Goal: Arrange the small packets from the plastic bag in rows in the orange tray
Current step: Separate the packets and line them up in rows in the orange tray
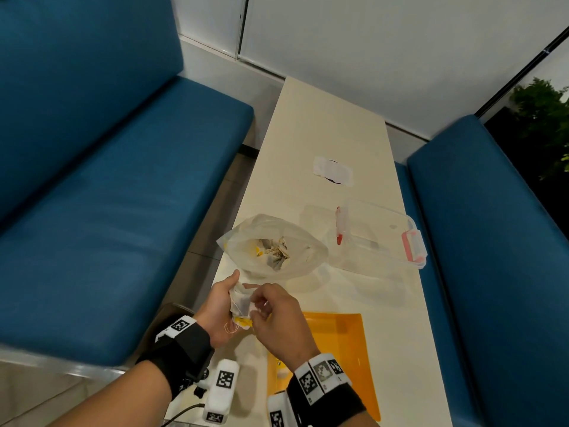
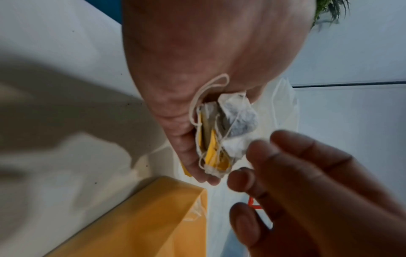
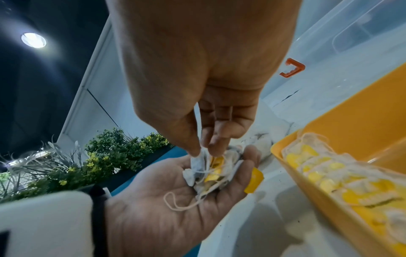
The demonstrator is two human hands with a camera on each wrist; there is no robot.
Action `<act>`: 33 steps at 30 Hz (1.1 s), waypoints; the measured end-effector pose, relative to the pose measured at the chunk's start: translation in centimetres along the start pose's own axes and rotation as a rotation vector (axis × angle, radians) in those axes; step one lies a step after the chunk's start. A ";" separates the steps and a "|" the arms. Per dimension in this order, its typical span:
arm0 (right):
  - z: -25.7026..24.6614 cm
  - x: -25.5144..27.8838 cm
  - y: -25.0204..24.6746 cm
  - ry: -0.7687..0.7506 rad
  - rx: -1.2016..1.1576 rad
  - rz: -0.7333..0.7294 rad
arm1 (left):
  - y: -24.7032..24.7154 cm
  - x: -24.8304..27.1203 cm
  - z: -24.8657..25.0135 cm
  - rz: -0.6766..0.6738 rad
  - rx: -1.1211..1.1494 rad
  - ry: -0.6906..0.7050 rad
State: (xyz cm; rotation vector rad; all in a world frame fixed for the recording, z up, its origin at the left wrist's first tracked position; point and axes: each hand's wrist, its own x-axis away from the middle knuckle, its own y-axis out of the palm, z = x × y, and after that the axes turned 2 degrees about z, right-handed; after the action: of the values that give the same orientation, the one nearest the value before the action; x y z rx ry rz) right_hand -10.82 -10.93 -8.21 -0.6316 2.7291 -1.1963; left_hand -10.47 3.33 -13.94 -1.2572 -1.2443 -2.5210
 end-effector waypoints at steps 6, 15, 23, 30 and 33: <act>1.1 0.3 -0.2 -0.113 0.221 -0.097 | -0.1 0.3 0.4 0.034 0.081 -0.046; 1.1 0.1 -0.3 -0.193 0.244 -0.038 | 0.1 0.2 0.4 0.013 0.065 -0.065; 0.5 -0.3 -1.6 -0.201 0.123 0.063 | -0.2 0.0 0.6 0.041 0.071 -0.042; 0.4 -0.8 -2.7 -0.069 -0.047 0.125 | -0.8 -0.5 0.4 0.049 0.099 -0.042; 0.3 -1.0 -3.1 0.072 -0.168 0.161 | -0.6 -0.3 0.2 0.010 0.119 -0.071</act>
State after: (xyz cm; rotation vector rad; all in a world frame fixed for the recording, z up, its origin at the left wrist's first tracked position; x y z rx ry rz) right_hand -8.81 -12.61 -6.29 -0.3810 2.8972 -0.9812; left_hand -10.36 3.74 -14.50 -1.3319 -1.3765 -2.3757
